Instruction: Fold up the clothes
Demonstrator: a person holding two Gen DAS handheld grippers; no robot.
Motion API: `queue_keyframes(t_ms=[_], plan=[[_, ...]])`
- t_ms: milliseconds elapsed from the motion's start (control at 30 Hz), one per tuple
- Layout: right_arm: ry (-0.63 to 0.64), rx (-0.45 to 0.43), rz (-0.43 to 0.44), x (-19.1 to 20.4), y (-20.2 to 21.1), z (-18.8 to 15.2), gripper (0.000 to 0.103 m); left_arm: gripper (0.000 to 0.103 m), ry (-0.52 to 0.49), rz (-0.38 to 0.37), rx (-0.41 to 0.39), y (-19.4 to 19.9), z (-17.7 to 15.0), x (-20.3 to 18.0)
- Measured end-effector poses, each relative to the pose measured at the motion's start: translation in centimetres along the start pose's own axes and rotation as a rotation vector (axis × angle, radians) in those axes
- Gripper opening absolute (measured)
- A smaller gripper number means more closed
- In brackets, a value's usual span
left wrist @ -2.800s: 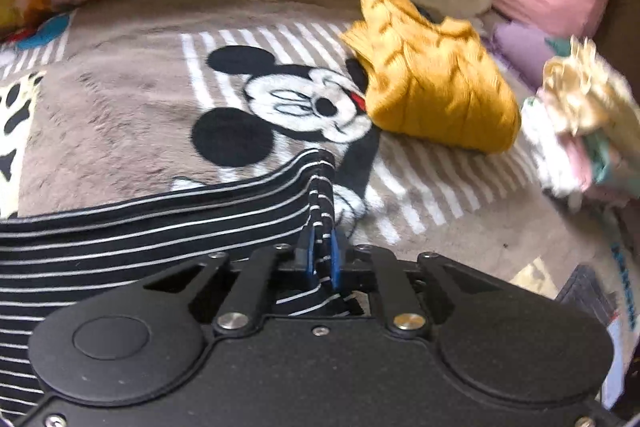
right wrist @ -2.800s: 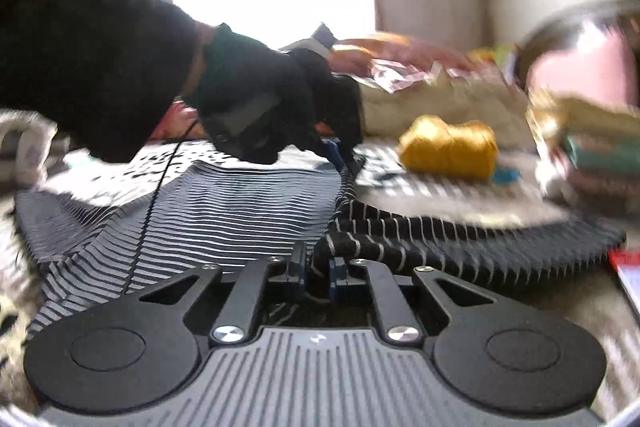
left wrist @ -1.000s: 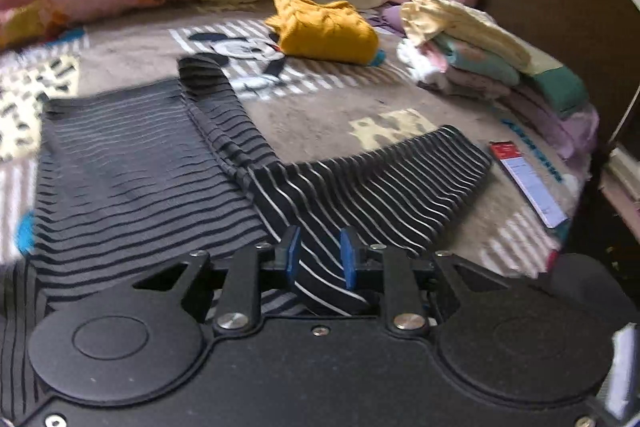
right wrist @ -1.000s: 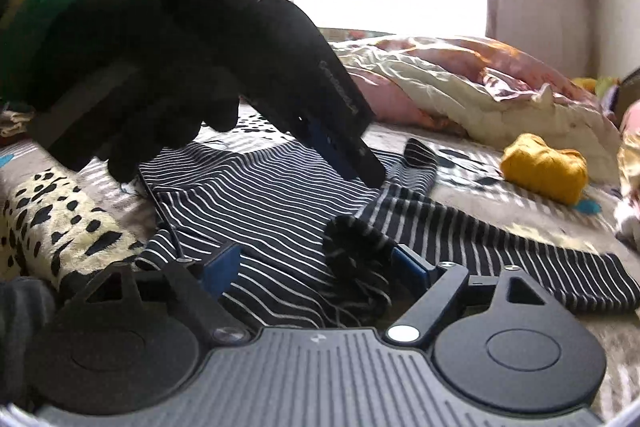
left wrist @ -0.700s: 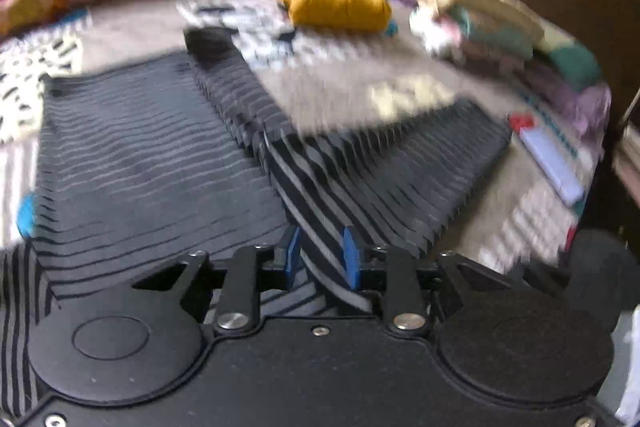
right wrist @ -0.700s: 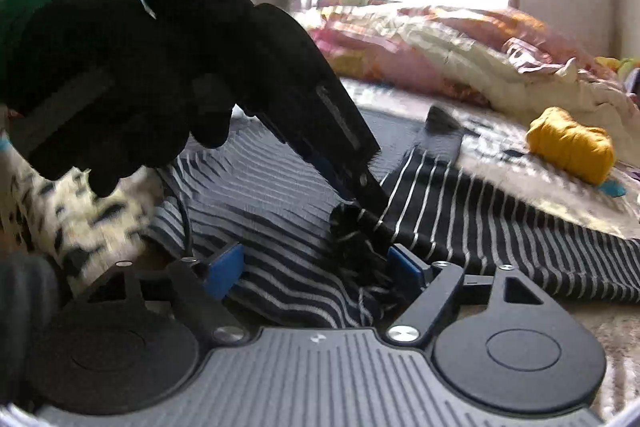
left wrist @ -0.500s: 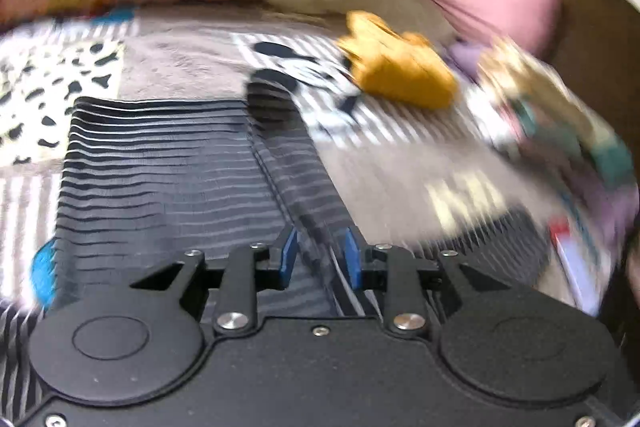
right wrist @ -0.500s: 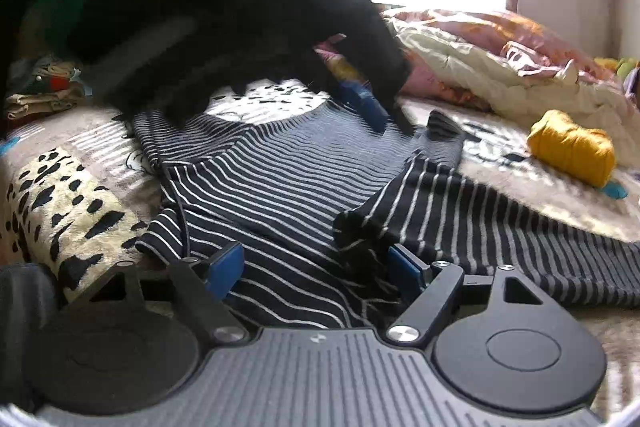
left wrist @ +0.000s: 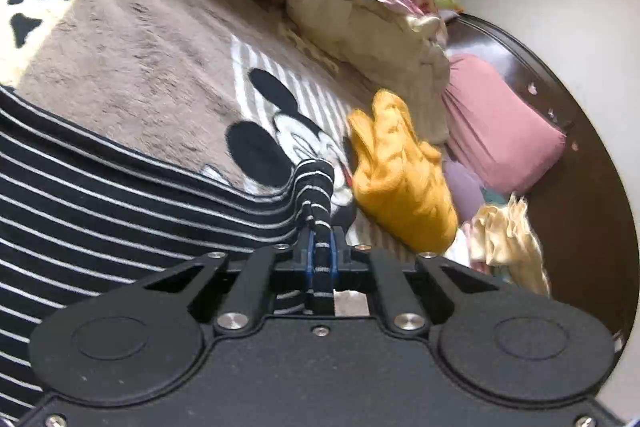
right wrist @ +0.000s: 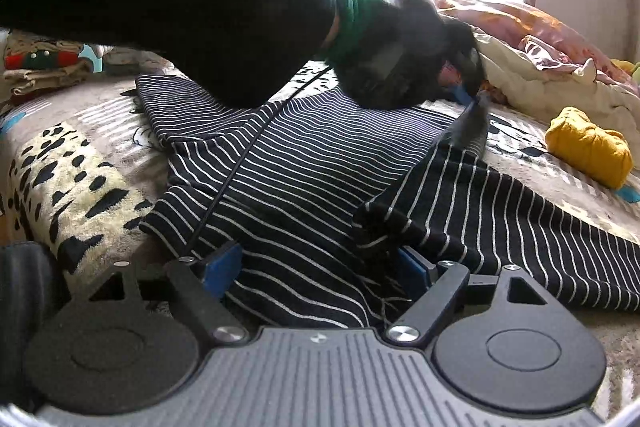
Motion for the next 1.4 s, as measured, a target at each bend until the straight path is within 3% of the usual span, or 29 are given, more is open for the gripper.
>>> queue_keyframes(t_ms=[100,300,367,400,467,567,633,733,833,933,1000,1100,1200,1400], plan=[[0.006,0.002,-0.009,0.2,-0.1,-0.1,0.082,0.006,-0.015,0.140,0.050,-0.8,-0.3,1.9],[0.015,0.003,-0.013,0.3,-0.1,-0.1,0.082,0.005,-0.077,0.140,0.008,0.9,-0.6,1.8],[0.019,0.001,-0.016,0.4,-0.1,-0.1,0.082,0.007,-0.120,0.163,0.014,0.8,-0.5,1.6],[0.022,-0.001,-0.018,0.4,0.0,-0.1,0.082,0.014,-0.164,0.198,0.000,1.0,-0.4,1.1],[0.033,-0.007,-0.027,0.6,0.1,-0.1,0.082,0.015,-0.292,0.278,-0.068,1.8,-0.2,-0.4],[0.040,-0.006,-0.027,0.6,0.0,-0.1,0.082,0.015,-0.383,0.184,-0.084,3.0,-1.0,-2.5],[0.040,-0.002,-0.021,0.5,0.0,-0.1,0.082,0.015,-0.463,0.158,-0.004,2.8,-2.8,-3.4],[0.047,0.004,-0.017,0.5,-0.1,0.0,0.082,0.015,-0.601,0.253,0.115,0.6,-5.3,-3.0],[0.051,0.004,-0.015,0.5,-0.1,0.0,0.082,0.016,-0.631,0.275,0.076,1.9,-5.9,-3.2],[0.047,-0.001,-0.018,0.5,0.0,0.0,0.082,0.021,-0.670,0.151,0.091,3.8,-6.7,-6.6],[0.042,-0.004,-0.022,0.5,0.0,-0.1,0.082,0.036,-0.719,0.063,0.165,3.5,-7.5,-9.3],[0.035,-0.010,-0.027,0.5,0.0,-0.1,0.082,0.043,-0.828,-0.055,0.297,1.2,-9.3,-13.3],[0.032,-0.015,-0.035,0.6,0.1,-0.3,0.082,0.043,-0.896,-0.097,0.401,-2.4,-11.0,-16.5],[0.015,-0.015,-0.031,0.4,0.0,-0.3,0.082,0.043,-0.915,-0.180,0.533,-9.7,-13.4,-20.7]])
Point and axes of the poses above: each gripper's, at about its wrist camera, not at the fingertips, and y roughly against the way its jaws point, x to its left, z to its top, the point moved 2 cm from there along -y, roughly the way its jaws point, and after that the axes turned 3 degrees about -y, right-handed, at the moved point
